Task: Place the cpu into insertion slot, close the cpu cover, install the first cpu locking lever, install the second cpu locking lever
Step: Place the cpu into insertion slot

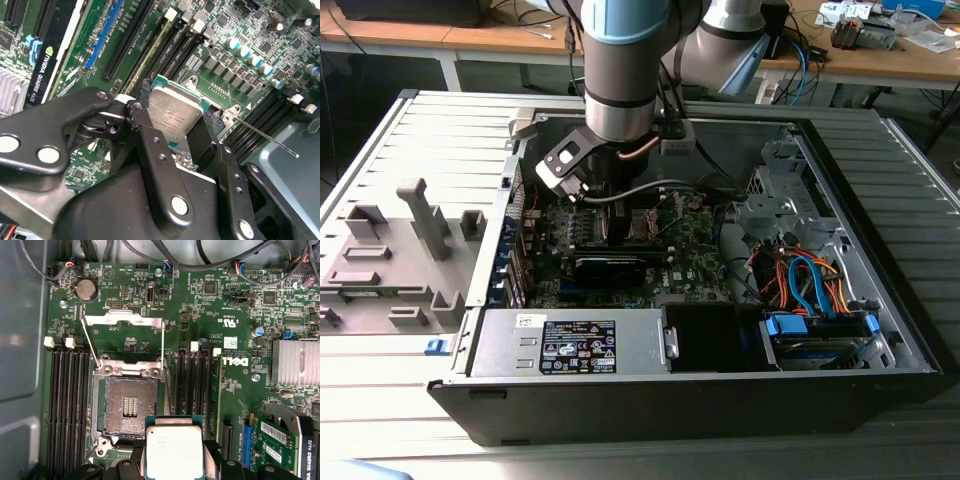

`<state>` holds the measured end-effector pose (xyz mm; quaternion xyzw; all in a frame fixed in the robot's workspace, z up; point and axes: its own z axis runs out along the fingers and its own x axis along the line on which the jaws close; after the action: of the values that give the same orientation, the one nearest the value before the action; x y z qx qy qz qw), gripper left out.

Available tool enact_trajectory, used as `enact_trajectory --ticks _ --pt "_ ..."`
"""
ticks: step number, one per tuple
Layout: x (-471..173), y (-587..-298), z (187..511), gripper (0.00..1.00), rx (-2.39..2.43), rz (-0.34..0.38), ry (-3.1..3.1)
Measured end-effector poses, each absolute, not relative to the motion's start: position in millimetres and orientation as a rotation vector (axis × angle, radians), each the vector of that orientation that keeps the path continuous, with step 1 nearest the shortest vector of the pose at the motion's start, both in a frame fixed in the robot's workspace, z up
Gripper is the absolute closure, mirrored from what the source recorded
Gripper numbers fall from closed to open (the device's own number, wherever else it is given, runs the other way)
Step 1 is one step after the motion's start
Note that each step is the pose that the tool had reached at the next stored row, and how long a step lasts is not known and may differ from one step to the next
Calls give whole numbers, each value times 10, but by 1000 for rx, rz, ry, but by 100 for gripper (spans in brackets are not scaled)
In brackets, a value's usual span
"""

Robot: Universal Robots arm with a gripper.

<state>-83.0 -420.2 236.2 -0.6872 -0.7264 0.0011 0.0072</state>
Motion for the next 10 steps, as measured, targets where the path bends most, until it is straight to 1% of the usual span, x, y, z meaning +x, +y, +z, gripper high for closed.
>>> enact_trajectory --ticks 10 --pt "-829 -4190 2336 45 -2151 8 -2274"
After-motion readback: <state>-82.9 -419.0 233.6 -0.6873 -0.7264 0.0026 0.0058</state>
